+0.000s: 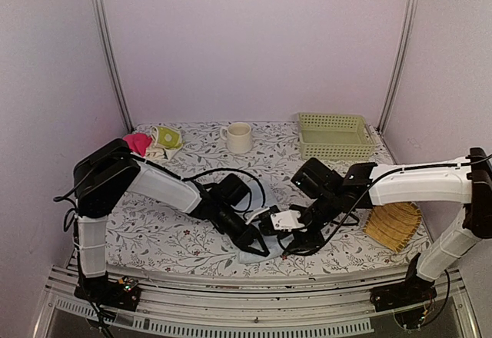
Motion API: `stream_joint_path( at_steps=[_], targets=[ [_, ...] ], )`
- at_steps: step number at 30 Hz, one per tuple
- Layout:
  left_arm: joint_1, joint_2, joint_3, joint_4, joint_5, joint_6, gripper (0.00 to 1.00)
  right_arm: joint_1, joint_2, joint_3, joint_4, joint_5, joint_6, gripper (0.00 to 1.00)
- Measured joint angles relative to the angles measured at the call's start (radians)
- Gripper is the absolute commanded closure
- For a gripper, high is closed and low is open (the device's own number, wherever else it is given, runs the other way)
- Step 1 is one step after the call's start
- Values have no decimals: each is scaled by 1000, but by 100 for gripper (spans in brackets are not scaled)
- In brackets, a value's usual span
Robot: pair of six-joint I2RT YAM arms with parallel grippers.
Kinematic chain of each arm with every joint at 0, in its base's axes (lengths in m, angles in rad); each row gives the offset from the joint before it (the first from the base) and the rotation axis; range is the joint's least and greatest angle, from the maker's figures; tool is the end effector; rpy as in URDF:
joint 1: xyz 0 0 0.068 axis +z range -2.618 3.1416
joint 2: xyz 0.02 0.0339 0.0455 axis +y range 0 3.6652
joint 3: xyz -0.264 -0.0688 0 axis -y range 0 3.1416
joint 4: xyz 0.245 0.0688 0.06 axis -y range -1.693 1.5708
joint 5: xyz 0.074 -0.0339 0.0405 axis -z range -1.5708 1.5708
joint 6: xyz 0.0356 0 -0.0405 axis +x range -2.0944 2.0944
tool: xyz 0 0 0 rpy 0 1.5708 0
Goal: Roll the towels
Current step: Roll the towel at the center of the board.
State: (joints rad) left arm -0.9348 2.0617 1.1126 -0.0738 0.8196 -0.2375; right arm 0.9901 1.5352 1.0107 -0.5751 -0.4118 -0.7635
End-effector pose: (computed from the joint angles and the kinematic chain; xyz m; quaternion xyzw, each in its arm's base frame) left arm 0.2090 -0.3269 0.0982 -0.4030 -0.7930 0.4568 0.0055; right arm 0.1533 0.2596 0.2116 -0.7622 0.5721 0.2234 0.2046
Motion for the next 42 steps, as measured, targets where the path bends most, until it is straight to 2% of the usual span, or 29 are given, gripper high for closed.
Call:
stream_joint_path(
  at_steps=[10, 15, 16, 20, 23, 26, 29, 32, 36, 38, 42],
  targets=[
    [5, -1, -16, 31, 9, -14, 100, 51, 148, -53, 181, 139, -27, 55],
    [6, -1, -17, 37, 11, -19, 100, 53, 182, -83, 241, 174, -43, 62],
    [7, -1, -17, 37, 11, -19, 98, 54, 185, -83, 250, 180, -45, 64],
    [8, -5, -18, 35, 4, -17, 81, 56, 206, -83, 293, 213, -55, 86],
    [8, -36, -43, 38, -40, -16, 67, 56, 208, -80, 299, 217, -64, 94],
    [8, -146, -129, 48, -158, -37, 61, 56, 208, -64, 274, 196, -71, 96],
    [10, -327, -269, 98, -286, -76, 55, 56, 214, -31, 187, 161, -71, 97],
    [2, -526, -396, 171, -428, -114, 55, 56, 234, 13, 87, 107, -71, 97],
    [-32, -700, -483, 216, -604, -135, 57, 31, 334, 143, -67, 0, -71, 97],
    [-89, -750, -496, 211, -709, -122, 59, 7, 399, 226, -152, -60, -72, 97],
    [-296, -827, -499, 198, -938, -67, 59, -60, 572, 432, -351, -207, -76, 96]
  ],
)
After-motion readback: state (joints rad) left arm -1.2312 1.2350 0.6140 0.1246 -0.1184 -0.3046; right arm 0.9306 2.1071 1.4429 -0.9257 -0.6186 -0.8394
